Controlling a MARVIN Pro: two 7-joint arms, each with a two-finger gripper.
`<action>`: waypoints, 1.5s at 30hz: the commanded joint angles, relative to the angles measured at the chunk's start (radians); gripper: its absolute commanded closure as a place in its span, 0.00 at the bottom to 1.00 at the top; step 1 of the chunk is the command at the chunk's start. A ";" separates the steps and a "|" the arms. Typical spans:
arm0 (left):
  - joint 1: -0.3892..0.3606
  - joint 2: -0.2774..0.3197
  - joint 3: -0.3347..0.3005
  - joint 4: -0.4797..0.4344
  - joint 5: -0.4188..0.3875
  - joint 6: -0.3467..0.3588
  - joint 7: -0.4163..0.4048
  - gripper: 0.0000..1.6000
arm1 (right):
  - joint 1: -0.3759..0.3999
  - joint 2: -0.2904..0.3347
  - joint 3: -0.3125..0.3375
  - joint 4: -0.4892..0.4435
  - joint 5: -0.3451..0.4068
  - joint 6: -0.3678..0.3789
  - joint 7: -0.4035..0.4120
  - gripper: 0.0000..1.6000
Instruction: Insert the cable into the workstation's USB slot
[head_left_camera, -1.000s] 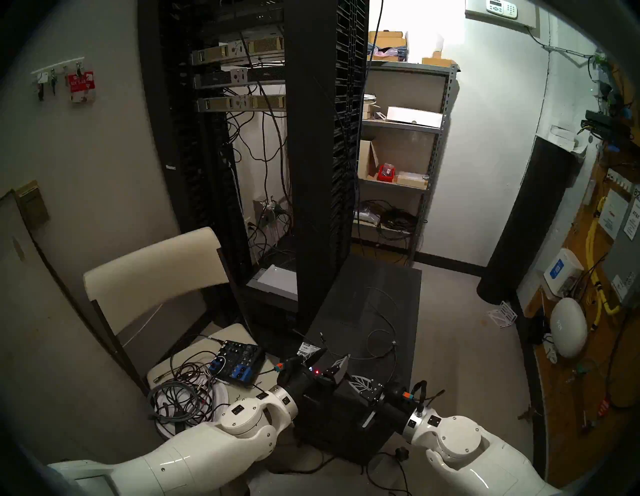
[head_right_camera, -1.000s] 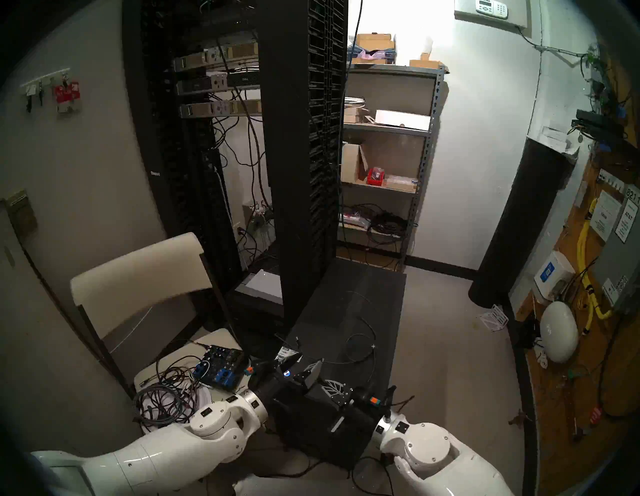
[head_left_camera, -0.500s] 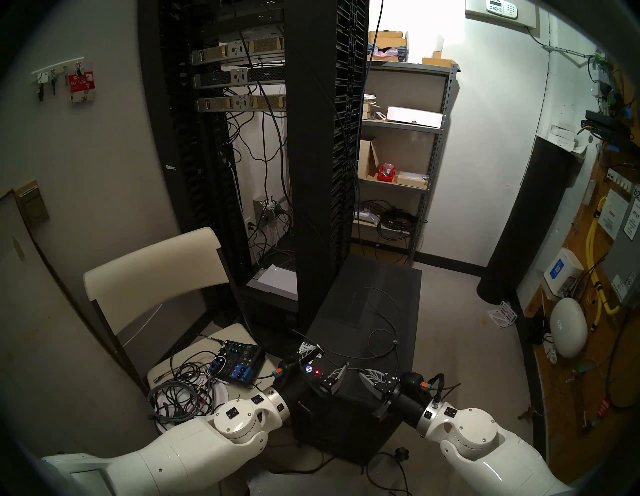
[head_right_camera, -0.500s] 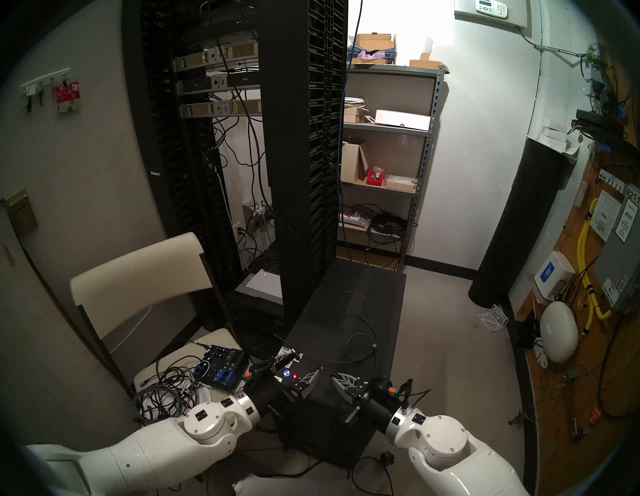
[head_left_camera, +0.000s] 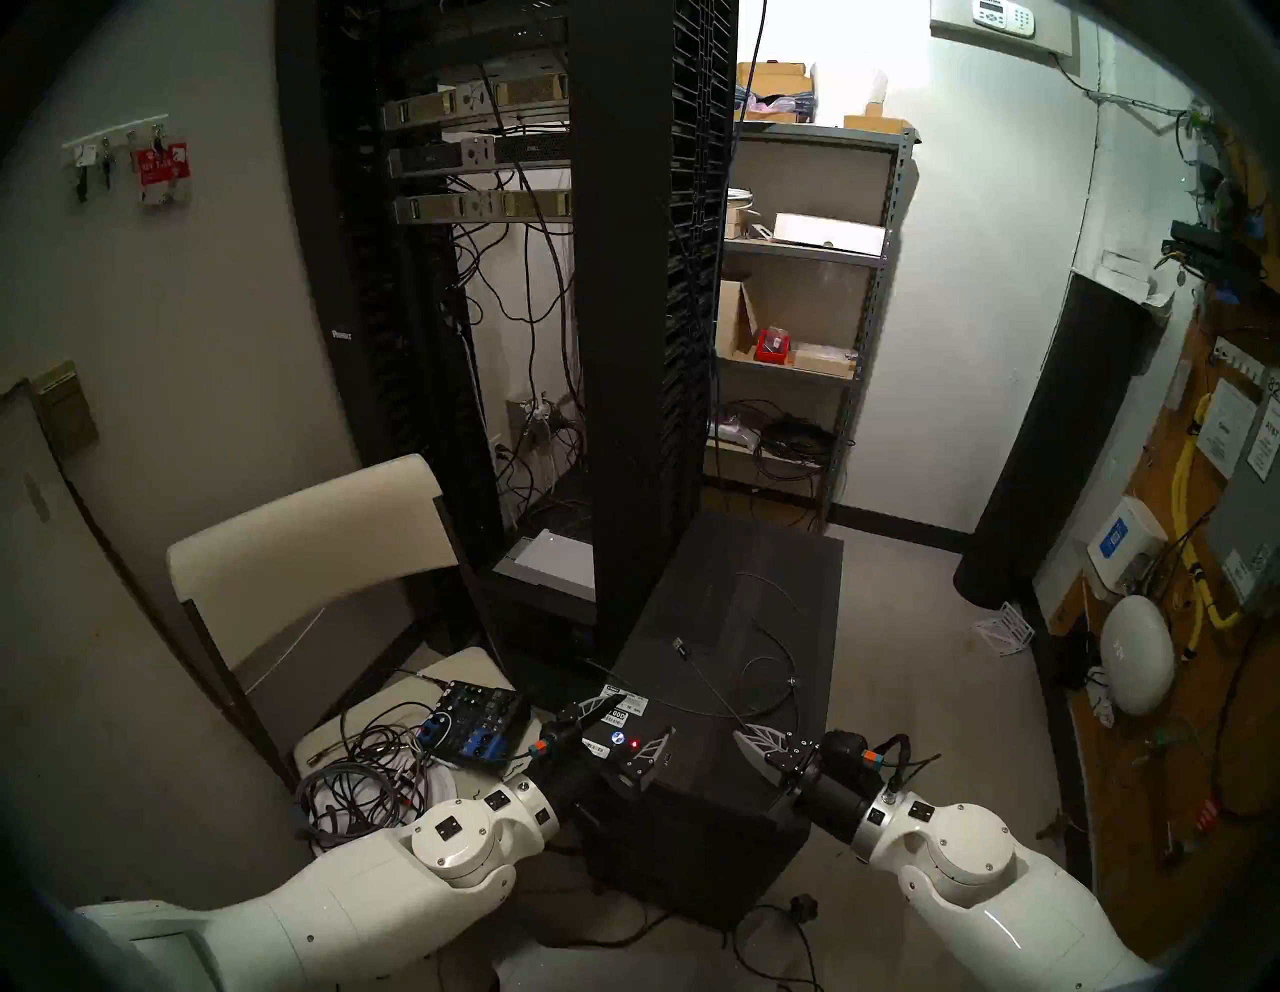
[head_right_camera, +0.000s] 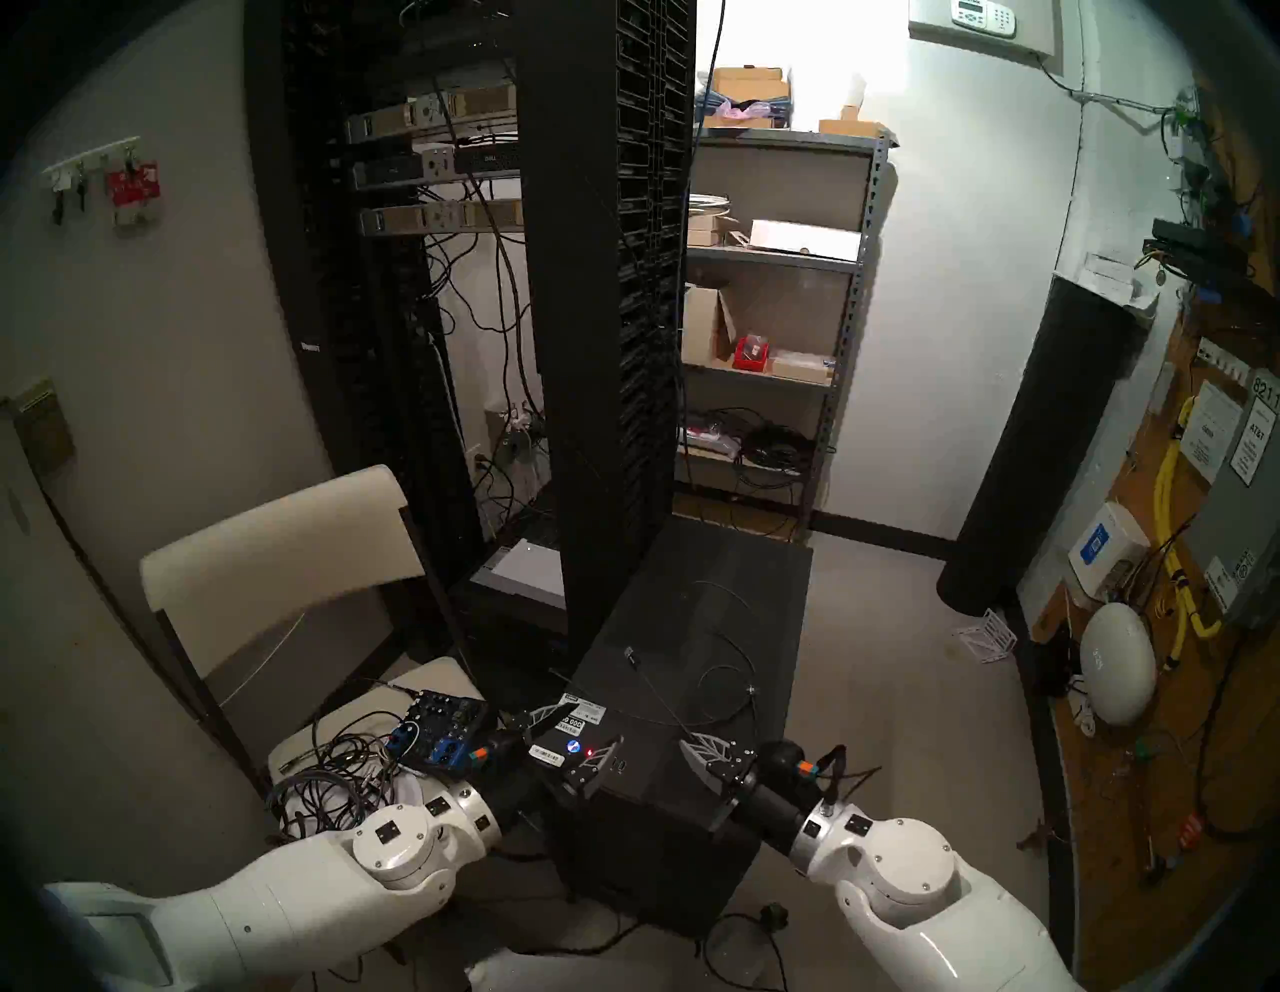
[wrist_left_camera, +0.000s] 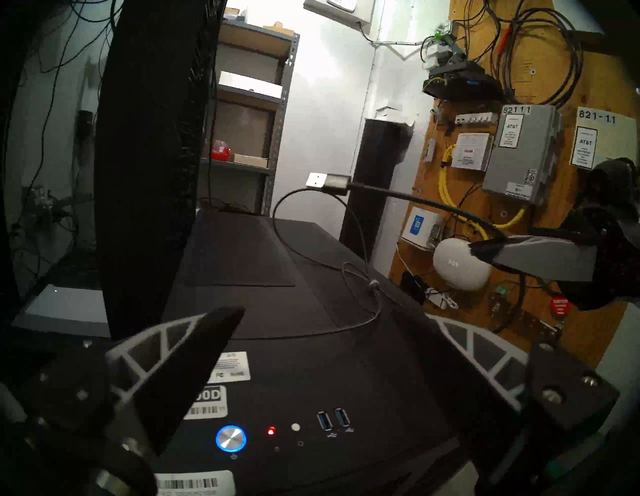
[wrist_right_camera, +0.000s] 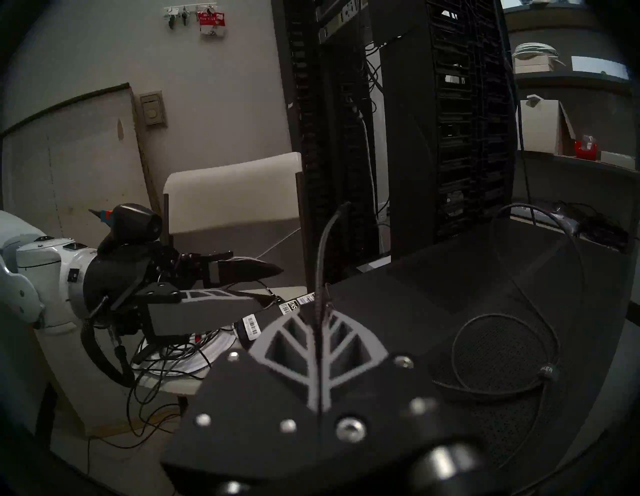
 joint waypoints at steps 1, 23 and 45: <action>0.003 -0.032 -0.007 0.013 0.199 -0.112 0.077 0.00 | -0.005 0.004 0.004 -0.031 0.043 0.034 0.021 1.00; -0.059 -0.150 0.002 0.201 0.780 -0.380 0.339 0.00 | -0.020 -0.026 0.006 -0.049 0.179 0.157 0.085 1.00; -0.142 -0.268 -0.041 0.392 1.225 -0.333 0.644 0.16 | -0.062 -0.024 0.015 -0.074 0.202 0.205 0.120 1.00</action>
